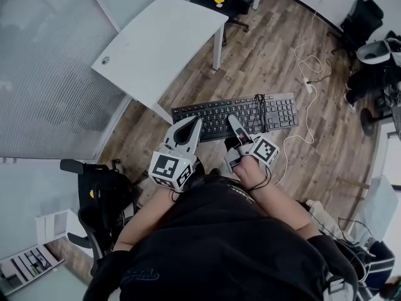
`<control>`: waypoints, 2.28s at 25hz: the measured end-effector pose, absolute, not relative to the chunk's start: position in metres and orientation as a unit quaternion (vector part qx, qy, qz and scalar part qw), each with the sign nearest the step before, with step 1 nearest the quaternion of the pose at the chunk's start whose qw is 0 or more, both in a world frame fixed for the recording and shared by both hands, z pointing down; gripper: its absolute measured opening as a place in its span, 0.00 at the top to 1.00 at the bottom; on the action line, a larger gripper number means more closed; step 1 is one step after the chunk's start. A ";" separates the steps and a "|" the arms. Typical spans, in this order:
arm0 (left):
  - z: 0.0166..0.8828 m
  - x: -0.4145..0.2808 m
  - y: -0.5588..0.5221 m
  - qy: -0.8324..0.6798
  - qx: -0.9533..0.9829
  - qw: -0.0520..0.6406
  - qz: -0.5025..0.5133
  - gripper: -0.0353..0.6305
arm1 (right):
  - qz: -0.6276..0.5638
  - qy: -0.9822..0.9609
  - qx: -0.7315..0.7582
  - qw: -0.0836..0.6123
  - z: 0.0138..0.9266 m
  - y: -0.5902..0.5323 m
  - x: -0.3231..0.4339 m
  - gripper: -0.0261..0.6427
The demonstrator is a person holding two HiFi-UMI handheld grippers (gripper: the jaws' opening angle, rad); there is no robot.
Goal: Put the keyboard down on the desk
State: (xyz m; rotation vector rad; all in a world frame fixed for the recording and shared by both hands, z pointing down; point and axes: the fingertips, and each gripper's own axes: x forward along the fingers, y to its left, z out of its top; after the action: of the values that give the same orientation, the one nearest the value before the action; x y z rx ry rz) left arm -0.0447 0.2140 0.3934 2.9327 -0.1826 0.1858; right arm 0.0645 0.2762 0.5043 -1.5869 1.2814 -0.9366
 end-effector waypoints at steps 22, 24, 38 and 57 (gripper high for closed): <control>0.385 0.001 0.019 -0.062 0.992 0.102 0.045 0.92 | -0.369 0.521 -0.639 0.430 0.494 0.085 0.117 0.82; 0.383 -0.001 0.003 -0.065 0.992 0.101 0.043 0.92 | -0.371 0.523 -0.636 0.429 0.491 0.068 0.115 0.82; 0.380 -0.030 -0.073 -0.095 0.991 0.092 0.035 0.92 | -0.380 0.543 -0.617 0.424 0.487 -0.018 0.090 0.82; 0.392 -0.018 -0.121 -0.174 0.978 0.104 0.043 0.92 | -0.419 0.587 -0.573 0.388 0.501 -0.084 0.108 0.82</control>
State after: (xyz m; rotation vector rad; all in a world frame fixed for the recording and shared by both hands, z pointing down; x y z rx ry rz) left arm -0.0180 -0.1206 0.3925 2.8849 -0.5126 0.1267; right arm 0.1083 -0.0842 0.5014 -1.4579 1.4936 -1.0666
